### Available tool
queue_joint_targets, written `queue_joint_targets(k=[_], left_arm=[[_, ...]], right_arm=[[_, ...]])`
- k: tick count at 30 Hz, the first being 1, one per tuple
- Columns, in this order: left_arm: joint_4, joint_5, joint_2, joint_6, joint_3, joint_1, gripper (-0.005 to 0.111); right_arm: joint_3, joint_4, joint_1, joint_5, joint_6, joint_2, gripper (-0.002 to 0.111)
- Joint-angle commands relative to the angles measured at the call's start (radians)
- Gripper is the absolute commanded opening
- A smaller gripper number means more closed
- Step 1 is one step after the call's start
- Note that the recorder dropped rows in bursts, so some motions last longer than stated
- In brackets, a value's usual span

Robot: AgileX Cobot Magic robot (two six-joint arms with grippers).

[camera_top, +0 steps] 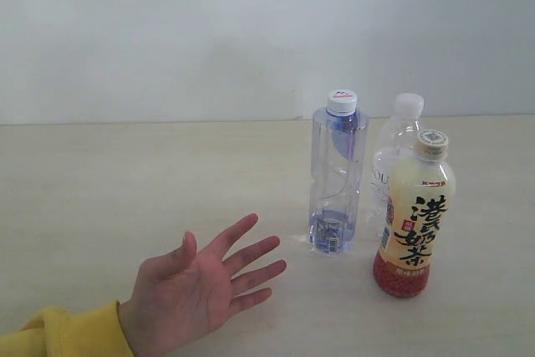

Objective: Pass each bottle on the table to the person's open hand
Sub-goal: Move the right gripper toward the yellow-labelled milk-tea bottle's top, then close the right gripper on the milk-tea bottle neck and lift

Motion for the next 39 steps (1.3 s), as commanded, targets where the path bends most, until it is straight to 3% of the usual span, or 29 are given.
queue_joint_targets(k=[1, 7, 17, 19, 24, 25, 28, 30, 39], left_arm=[[0.004, -0.001, -0.003, 0.001, -0.002, 0.003, 0.004], [0.004, -0.001, -0.003, 0.001, -0.002, 0.003, 0.004], [0.004, -0.001, -0.003, 0.001, -0.002, 0.003, 0.004], [0.004, -0.001, -0.003, 0.001, -0.002, 0.003, 0.004], [0.004, -0.001, -0.003, 0.001, -0.002, 0.003, 0.004], [0.004, -0.001, -0.003, 0.001, -0.002, 0.003, 0.004], [0.004, -0.001, -0.003, 0.001, -0.002, 0.003, 0.004], [0.004, -0.001, -0.003, 0.001, -0.002, 0.003, 0.004], [0.004, -0.001, -0.003, 0.001, -0.002, 0.003, 0.004]], right_arm=[[-0.001, 0.003, -0.005, -0.126, 0.107, -0.007, 0.004], [-0.001, 0.032, -0.005, -0.164, 0.382, -0.007, 0.004], [-0.240, -0.379, 0.133, -0.166, 0.344, 0.125, 0.005], [-0.286, -0.455, 0.172, -0.166, 0.344, 0.208, 0.013], [-0.352, -0.472, 0.270, -0.300, 0.347, 0.464, 0.063], [-0.352, -0.476, 0.286, -0.355, 0.347, 0.505, 0.068], [-0.352, -0.539, 0.345, -0.525, 0.341, 0.676, 0.068], [-0.352, -0.540, 0.366, -0.543, 0.289, 0.774, 0.067], [-0.352, -0.438, 0.368, -0.800, 0.052, 1.171, 0.068]])
